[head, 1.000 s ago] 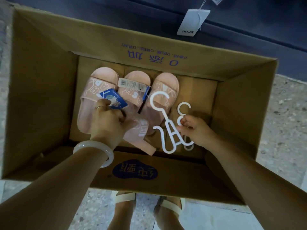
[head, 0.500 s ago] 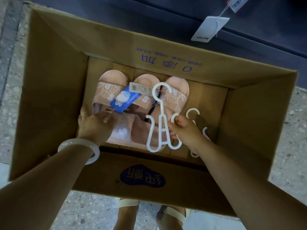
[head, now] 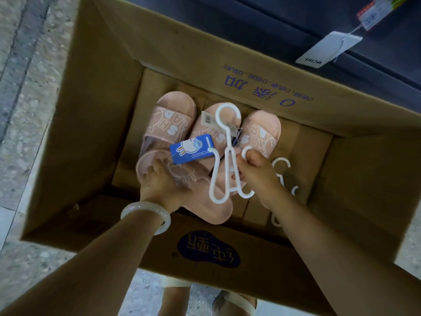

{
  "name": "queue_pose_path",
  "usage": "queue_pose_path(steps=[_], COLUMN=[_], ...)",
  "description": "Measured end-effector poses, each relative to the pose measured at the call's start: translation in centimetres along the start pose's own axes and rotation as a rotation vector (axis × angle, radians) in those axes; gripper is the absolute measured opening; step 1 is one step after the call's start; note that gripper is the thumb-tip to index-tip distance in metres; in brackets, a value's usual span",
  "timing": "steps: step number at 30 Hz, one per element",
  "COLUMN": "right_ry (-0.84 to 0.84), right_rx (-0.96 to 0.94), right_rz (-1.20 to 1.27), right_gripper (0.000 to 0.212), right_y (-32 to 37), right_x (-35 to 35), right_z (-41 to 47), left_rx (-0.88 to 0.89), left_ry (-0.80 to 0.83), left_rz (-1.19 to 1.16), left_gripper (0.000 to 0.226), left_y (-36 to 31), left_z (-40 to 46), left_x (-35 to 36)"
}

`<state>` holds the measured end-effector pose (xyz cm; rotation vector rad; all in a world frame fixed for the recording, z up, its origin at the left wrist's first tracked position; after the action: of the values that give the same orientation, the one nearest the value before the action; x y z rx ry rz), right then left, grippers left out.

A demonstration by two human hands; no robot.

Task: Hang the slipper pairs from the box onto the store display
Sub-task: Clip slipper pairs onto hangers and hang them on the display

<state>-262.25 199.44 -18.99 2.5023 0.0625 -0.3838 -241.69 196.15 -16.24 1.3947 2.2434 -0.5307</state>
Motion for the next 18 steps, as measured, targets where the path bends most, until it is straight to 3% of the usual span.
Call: queue_pose_path(steps=[6, 12, 18], right_ry=[-0.022, 0.104, 0.203], right_rx=[0.048, 0.017, -0.006], right_rz=[0.127, 0.189, 0.167], right_gripper=[0.027, 0.026, 0.051], right_y=[1.0, 3.1, 6.8], right_x=[1.4, 4.8, 8.9], right_z=[0.2, -0.5, 0.9], left_rx=[0.019, -0.037, 0.132], left_ry=[-0.121, -0.184, -0.179], left_rz=[0.0, 0.068, 0.091], left_gripper=[0.081, 0.085, 0.095], left_y=[1.5, 2.3, 2.0], left_z=[0.3, 0.5, -0.6], left_x=[-3.3, -4.9, -5.0])
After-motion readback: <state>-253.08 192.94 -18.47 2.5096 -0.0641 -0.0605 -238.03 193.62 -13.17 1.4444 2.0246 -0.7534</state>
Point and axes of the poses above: each hand's wrist, its own z-axis towards the middle knuckle, its own x-axis out of the palm, y = z × x, the point moved 7 cm from there along z, towards the middle knuckle, and after that the axes turned 3 degrees about -x, right-handed, at the moved point
